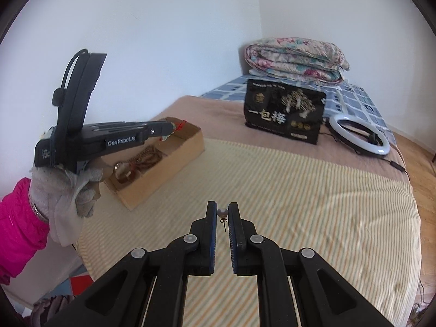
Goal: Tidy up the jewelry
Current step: 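Lift the green pendant with the left tool and carry it over the box, then lower the green pendant into the box and open the left tool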
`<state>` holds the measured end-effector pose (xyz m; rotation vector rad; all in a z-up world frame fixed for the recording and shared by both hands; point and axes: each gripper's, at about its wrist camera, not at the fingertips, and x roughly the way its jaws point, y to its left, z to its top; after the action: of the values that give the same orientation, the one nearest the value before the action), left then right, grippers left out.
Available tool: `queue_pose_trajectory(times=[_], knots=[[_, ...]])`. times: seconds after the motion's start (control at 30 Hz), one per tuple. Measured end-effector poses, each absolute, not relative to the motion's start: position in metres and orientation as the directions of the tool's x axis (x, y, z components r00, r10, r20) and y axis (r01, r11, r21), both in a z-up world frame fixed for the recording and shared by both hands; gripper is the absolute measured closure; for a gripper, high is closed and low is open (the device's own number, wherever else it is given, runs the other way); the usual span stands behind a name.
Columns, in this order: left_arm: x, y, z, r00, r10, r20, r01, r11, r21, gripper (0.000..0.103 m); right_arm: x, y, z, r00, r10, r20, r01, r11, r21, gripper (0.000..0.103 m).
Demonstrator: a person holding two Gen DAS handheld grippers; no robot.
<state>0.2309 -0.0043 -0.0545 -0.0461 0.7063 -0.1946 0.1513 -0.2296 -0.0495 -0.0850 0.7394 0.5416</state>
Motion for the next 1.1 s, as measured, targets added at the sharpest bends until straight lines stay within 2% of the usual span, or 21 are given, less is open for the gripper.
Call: queue_pose_trajectory(times=[0.7,1.1], knots=[[0.215,0.103,-0.042,0.787,-0.051,-0.615,0.02,0.998,-0.056,0.099,0.216,-0.094,-0.018,0.576,0.527,-0.624,-0.6,0.792,0.115,0.097],[0.218,0.129,-0.048,0.778,-0.046,-0.627,-0.005,0.997,-0.08,0.099,0.257,-0.039,-0.039,0.542,0.551,-0.635,-0.611,0.777,0.152,0.097]])
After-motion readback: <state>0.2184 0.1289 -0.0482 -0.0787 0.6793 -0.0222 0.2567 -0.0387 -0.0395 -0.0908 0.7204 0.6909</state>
